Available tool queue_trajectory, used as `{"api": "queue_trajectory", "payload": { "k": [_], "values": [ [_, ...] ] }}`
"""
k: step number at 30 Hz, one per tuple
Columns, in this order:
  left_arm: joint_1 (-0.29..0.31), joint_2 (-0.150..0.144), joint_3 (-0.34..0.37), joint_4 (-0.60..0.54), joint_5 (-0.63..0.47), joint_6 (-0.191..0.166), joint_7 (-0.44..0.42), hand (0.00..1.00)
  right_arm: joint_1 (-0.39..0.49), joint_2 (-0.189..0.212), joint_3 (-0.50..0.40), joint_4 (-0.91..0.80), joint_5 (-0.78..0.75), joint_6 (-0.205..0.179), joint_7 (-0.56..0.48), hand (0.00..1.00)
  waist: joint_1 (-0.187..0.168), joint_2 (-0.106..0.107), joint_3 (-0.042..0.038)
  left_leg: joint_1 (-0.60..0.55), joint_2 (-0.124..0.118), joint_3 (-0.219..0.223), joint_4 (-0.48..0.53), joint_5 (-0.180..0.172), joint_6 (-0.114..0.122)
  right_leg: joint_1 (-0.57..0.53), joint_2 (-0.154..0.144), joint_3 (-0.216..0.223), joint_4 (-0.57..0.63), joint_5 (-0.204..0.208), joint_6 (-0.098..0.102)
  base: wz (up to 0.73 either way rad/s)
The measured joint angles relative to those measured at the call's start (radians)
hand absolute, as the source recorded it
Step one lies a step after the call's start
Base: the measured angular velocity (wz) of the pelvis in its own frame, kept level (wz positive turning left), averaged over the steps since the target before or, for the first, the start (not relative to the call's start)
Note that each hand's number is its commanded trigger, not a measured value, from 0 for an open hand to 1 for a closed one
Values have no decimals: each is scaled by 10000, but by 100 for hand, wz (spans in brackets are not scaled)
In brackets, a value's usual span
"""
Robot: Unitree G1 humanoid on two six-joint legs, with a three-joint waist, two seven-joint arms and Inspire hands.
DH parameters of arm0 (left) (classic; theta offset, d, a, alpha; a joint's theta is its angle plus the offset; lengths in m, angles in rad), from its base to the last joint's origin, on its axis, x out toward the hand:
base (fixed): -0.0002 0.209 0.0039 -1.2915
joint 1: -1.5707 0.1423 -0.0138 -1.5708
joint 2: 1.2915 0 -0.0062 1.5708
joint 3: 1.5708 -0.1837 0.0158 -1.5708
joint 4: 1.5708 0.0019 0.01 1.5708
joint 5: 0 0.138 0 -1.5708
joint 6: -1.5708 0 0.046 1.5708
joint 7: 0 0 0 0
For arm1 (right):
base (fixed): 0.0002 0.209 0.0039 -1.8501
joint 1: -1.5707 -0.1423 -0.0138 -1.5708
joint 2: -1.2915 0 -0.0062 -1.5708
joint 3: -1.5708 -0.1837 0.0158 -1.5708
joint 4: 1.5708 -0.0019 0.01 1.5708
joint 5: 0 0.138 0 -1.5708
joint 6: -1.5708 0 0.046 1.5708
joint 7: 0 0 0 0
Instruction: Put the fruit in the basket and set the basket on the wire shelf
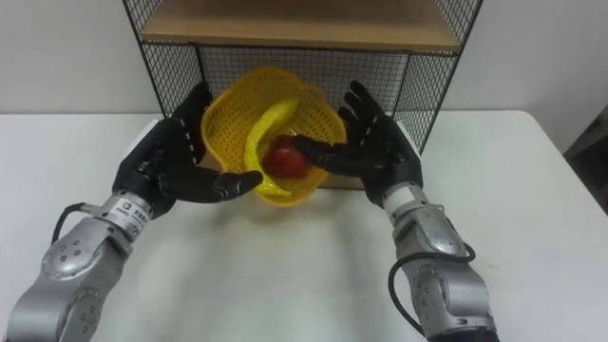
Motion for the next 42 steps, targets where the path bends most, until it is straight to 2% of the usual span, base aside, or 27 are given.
{"api": "queue_trajectory", "payload": {
  "k": [3,4,7,13,14,20,27,30,35,39,42],
  "values": [
    [-272,-142,3,436,-15,157,519,0,-349,0,-21,68,16,44,-123,0,-11,-89,85,-17,2,-11,11,0,-1,-11,1,-57,-12,3,-4,0],
    [-546,-170,13,732,-15,254,719,0,-635,1,-25,381,17,74,-131,0,-12,-123,106,-32,3,-16,25,-1,-2,-31,4,-59,-12,3,-5,0],
    [-1238,-311,-9,1274,-14,494,1058,0,-1264,35,-49,933,-24,420,-267,0,-6,-150,127,-76,-1,-18,24,-2,0,-50,5,-88,-17,9,-5,0],
    [-2530,-573,-21,2908,-161,677,1416,0,-2072,340,-42,1674,16,558,-450,0,7,-140,123,-29,8,-23,73,8,-6,2,11,-86,19,54,-23,0],
    [-2738,-612,3,3072,-155,813,1507,0,-2207,387,-43,1750,16,566,-453,0,5,-140,122,-63,12,-18,75,6,-8,-36,12,-88,18,61,-30,0],
    [-3372,-805,57,3086,-155,952,1711,0,-2910,473,-31,1989,8,790,-482,0,31,-130,116,-49,20,7,72,12,-13,-38,13,-91,15,70,-41,0],
    [-3409,-820,290,3083,-80,1139,1895,0,-2977,522,-37,1989,-156,814,-481,0,20,-79,75,9,32,22,64,8,-14,-51,12,-84,8,86,-49,0],
    [-3408,-801,301,3068,231,1147,1914,0,-2975,550,-37,1988,-831,817,-451,0,11,-64,66,11,37,44,69,10,-15,-43,19,-60,5,90,-54,0],
    [-3393,-685,318,2661,220,1149,1929,0,-2956,532,-43,1964,-1138,816,-356,0,-12,69,-28,75,36,48,48,15,-17,72,24,12,5,97,-50,0],
    [-3296,-542,317,2260,214,1131,1856,0,-2929,519,-64,1966,-1073,813,-216,0,-26,75,-39,285,35,46,-79,28,-34,263,35,37,-15,97,-50,0],
    [-2933,-438,325,1893,254,1131,1666,0,-2587,517,-66,1933,-744,810,-14,0,11,53,-114,372,39,49,-88,27,-37,346,37,40,-24,95,-51,0]
  ]
}}
